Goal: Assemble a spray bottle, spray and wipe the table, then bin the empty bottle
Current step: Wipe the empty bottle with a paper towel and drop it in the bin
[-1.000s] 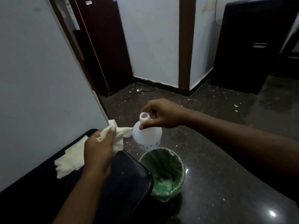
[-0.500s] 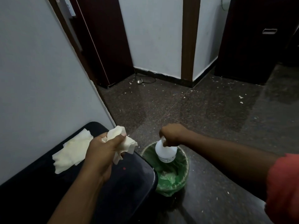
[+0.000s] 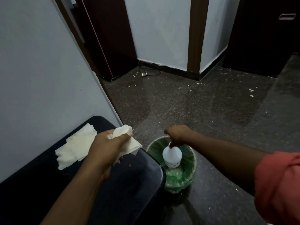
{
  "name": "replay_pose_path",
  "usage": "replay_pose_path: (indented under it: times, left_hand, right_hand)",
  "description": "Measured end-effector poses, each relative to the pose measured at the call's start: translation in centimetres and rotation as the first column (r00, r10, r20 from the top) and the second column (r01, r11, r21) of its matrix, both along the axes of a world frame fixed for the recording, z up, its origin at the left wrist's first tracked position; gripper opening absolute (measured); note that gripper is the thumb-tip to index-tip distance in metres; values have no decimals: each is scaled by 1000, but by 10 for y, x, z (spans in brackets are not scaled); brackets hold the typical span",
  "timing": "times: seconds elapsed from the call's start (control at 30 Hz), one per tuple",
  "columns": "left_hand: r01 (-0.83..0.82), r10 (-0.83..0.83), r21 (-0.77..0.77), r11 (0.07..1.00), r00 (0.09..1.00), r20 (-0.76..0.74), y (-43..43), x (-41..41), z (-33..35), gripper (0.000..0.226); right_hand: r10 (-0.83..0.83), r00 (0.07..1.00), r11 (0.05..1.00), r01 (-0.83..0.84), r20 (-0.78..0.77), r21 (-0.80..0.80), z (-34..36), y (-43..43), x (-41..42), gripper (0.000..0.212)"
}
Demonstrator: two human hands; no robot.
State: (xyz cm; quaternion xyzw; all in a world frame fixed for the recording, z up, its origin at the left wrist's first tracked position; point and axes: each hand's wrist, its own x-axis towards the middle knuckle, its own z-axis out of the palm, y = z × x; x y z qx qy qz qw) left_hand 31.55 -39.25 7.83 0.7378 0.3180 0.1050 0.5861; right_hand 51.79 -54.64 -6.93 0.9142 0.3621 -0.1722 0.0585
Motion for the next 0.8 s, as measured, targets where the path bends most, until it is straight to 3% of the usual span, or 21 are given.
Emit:
replay_pose_path:
  times: [0.1,0.2,0.27,0.43,0.63,0.8]
  left_hand:
    - [93,-83,69,993,988,-128,-3,5,-3,15]
    - [210,-186,109,971,962,-199,-9,8,-4,14]
    - [306,-274,127,944,936,-223,-13,6,-2,16]
    - [496,-460,131,858,857,-233,-25,6,10,32]
    - [464,-421,236,854,882,-209,-26,5,21,35]
    - [361,-318,295,885,930,-183,-17,2,15,33]
  right_hand:
    - [-9,994,967,35,-104,253,23,3,-1,55]
    - [119,931,785,125,-346,607,60,-2,-14,51]
    - [267,858,690,148,-440,708,85,-9,-30,46]
    - [513,715,663,23,-476,748,121,-16,-59,50]
    - [509,707,622,92,-492,777,133,-21,-55,25]
    - [447,768,646,77,-458,760,127,-28,-46,8]
